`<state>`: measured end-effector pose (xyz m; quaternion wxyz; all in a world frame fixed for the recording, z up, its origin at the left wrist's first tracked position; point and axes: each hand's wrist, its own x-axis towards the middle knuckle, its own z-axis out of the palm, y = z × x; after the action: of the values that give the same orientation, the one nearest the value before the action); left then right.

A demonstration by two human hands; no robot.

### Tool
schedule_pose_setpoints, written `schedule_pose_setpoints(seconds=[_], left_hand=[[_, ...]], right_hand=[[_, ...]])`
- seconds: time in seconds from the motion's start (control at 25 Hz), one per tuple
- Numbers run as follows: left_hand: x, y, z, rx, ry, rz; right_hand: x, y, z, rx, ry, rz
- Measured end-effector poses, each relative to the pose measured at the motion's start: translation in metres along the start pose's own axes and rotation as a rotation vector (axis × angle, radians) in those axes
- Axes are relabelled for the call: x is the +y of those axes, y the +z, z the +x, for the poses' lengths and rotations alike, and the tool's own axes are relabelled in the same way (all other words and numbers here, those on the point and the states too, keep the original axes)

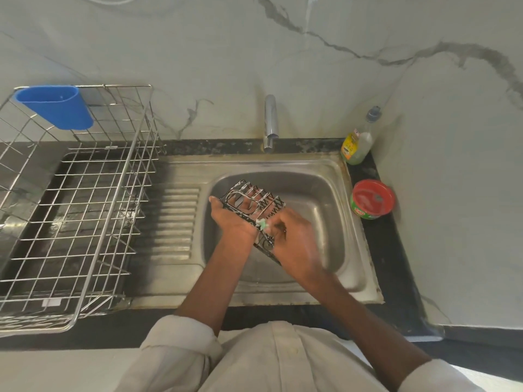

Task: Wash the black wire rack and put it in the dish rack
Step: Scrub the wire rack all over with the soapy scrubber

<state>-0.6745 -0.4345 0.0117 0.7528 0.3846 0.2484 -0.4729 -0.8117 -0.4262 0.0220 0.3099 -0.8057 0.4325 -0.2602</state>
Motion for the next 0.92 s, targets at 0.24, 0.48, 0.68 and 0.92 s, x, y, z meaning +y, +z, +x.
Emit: schedule_pose_setpoints(seconds=[0.24,0.48,0.68,0.92], left_hand=[[-0.009,0.002,-0.021,-0.254,-0.038,0.272],[-0.017,-0.001,-0.032,-0.476,-0.049,0.61],[-0.004,-0.002,-0.016,-0.49,-0.05,0.395],[0.001,0.001,-0.021,-0.307,0.024,0.471]], right_hand=[[-0.035,-0.005,0.032,-0.095,-0.114,-0.207],[-0.041,-0.012,0.098,0.059,0.038,-0.144],[-0.017,-0.013,0.076,0.096,-0.067,-0.15],[0.015,-0.017,0.027,0.1,0.093,0.014]])
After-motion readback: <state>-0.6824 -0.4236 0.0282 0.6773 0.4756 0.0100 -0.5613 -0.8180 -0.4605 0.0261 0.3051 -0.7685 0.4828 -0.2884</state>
